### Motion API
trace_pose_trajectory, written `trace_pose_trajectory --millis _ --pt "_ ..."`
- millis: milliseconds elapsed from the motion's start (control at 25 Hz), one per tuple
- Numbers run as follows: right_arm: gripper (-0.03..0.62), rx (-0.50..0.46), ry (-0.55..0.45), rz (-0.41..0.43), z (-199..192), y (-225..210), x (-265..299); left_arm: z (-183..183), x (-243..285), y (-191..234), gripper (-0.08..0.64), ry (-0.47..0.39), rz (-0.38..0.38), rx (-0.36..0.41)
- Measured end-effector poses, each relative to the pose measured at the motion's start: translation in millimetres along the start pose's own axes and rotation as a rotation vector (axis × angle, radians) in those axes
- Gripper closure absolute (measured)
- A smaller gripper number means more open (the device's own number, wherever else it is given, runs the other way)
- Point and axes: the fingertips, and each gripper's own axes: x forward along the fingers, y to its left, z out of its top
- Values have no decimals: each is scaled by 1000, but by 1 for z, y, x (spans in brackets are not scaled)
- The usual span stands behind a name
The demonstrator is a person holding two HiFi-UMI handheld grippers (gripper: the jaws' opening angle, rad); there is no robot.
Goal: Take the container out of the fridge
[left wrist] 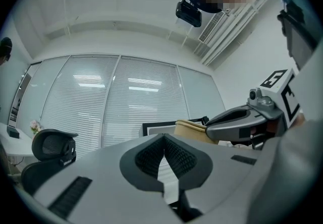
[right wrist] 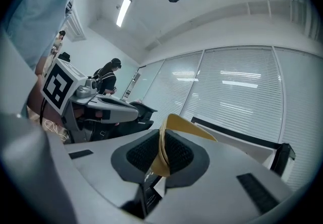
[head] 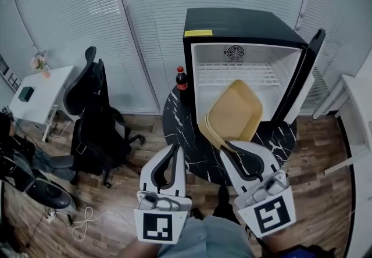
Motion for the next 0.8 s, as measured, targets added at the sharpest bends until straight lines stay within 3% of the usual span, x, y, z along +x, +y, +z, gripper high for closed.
trace_pose_trajectory --millis 800 --pt "543 -51 14 7 6 9 -8 1 -5 -8 546 -12 -20 -30"
